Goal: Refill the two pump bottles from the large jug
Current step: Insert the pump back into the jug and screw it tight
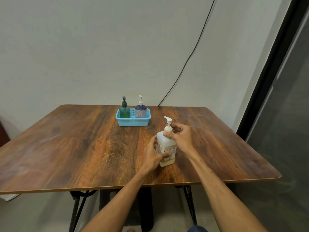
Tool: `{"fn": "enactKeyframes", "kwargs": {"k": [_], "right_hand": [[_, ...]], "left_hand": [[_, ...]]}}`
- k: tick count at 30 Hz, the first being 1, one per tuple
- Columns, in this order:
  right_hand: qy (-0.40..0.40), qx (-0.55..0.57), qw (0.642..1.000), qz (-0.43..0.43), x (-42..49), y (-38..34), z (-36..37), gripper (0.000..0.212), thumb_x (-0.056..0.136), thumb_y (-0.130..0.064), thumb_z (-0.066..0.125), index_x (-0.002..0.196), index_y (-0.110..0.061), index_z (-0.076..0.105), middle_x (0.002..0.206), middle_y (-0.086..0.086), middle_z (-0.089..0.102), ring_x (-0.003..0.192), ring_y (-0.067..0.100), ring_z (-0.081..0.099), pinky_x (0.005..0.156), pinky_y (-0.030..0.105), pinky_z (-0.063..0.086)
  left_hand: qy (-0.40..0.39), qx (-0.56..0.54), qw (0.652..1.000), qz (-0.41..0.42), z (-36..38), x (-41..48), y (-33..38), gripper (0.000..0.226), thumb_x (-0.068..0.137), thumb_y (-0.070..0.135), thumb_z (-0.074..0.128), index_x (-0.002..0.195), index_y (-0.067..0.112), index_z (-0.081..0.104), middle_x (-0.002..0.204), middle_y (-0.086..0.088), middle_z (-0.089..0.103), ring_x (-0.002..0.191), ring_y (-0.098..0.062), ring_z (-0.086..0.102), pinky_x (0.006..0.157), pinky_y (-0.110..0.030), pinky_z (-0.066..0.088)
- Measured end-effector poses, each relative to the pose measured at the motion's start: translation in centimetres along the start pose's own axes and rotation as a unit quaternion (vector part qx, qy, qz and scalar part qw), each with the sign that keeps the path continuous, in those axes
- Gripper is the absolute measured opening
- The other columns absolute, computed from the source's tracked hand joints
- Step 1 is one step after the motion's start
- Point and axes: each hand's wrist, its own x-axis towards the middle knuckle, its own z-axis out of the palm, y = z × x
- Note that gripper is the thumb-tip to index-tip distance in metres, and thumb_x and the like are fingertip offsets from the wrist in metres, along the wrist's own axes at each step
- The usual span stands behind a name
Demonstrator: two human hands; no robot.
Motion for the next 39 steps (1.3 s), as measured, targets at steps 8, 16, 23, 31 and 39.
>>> {"fn": "enactKeyframes", "kwargs": {"k": [8,16,23,31,39], "right_hand": [[-0.128,0.096,0.984,0.074,-2.2,3.4,-4.3,0.094,0.066,-0.028,0.089,0.147,-0.036,0.041,0.142,-0.01,0.056,0.128,0.01,0.053,0.104,0.041,0.048],[-0.263,0.034,0.96,0.088,-0.4,5.8,-2.8,0.097,0.07,-0.003,0.086,0.15,-0.028,0.037,0.135,-0.001,0.059,0.124,0.019,0.058,0.097,0.034,0.055],[-0.223,0.035,0.974,0.034,8.4,6.8,-1.9,0.086,0.067,-0.006,0.089,0.138,-0.032,0.048,0.131,-0.008,0.061,0.122,0.013,0.059,0.097,0.03,0.053],[-0.195,0.039,0.976,0.093,19.4,2.9,-5.0,0.098,0.059,-0.016,0.094,0.143,-0.036,0.046,0.134,-0.007,0.061,0.125,0.016,0.058,0.101,0.05,0.052],[-0.137,0.044,0.979,0.144,30.2,3.1,-10.5,0.084,0.058,-0.005,0.09,0.125,-0.041,0.055,0.124,0.0,0.067,0.112,0.021,0.067,0.089,0.05,0.058]], "left_hand": [[-0.058,-0.032,0.998,-0.024,-2.3,-0.8,0.3,0.11,0.059,0.043,0.091,0.149,0.034,0.029,0.136,0.016,0.048,0.12,-0.001,0.051,0.096,-0.029,0.048],[-0.105,0.025,0.994,-0.004,-3.3,1.5,0.1,0.087,0.069,0.029,0.087,0.144,0.028,0.042,0.13,0.008,0.059,0.115,-0.012,0.061,0.093,-0.036,0.056],[-0.124,0.021,0.992,0.004,-3.7,10.3,0.9,0.081,0.072,0.023,0.084,0.142,0.024,0.044,0.131,0.007,0.06,0.116,-0.01,0.061,0.092,-0.029,0.055],[-0.138,-0.018,0.989,-0.049,-1.5,21.5,6.4,0.081,0.071,0.015,0.085,0.14,0.026,0.045,0.129,0.008,0.061,0.116,-0.009,0.062,0.094,-0.032,0.055],[-0.163,-0.045,0.981,-0.094,5.7,33.6,8.5,0.084,0.068,0.01,0.086,0.139,0.026,0.046,0.131,0.003,0.061,0.121,-0.017,0.06,0.096,-0.04,0.054]]}}
